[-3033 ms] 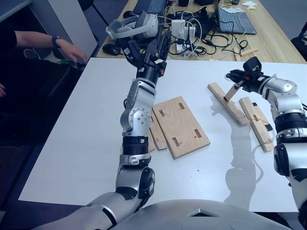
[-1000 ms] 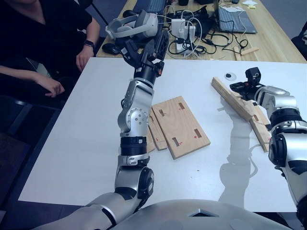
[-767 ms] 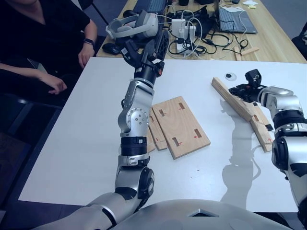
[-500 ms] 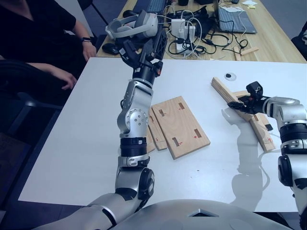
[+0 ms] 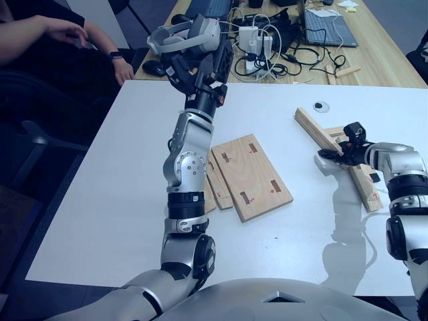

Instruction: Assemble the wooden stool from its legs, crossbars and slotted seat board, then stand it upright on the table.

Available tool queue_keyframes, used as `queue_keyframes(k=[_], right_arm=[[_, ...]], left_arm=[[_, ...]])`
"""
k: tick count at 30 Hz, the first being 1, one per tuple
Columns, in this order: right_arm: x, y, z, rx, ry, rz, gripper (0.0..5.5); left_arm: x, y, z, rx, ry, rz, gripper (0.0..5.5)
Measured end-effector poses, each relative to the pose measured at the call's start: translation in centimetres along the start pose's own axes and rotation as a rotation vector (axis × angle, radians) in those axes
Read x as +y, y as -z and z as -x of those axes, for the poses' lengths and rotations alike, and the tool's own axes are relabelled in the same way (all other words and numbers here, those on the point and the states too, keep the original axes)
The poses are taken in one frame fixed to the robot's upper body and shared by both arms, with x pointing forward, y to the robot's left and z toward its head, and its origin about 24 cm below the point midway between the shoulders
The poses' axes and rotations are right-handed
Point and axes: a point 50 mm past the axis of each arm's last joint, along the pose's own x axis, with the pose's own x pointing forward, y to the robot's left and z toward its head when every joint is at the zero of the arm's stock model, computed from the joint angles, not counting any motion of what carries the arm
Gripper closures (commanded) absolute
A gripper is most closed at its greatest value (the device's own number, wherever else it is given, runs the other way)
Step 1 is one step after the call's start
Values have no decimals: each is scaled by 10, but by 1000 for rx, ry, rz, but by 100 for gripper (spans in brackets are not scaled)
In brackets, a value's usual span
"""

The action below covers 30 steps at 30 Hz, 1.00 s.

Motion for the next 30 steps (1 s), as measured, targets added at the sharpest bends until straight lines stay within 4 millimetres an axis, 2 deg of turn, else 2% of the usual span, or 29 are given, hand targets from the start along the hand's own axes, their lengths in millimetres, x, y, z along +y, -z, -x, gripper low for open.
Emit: queue_keyframes(k=[13,18,25,30], right_arm=[[-3,1,-3,7,25,73,372],[4,0,-10,-37,-1,82,448],[5,2,-10,-89,8,88,448],[11,-21,-5,-241,42,238,448]], left_arm=[[3,2,3,9,-11,1,212],[3,2,3,9,-11,0,212],[4,1,3,8,-14,-4,212],[7,-1,4,24,-76,-12,212]])
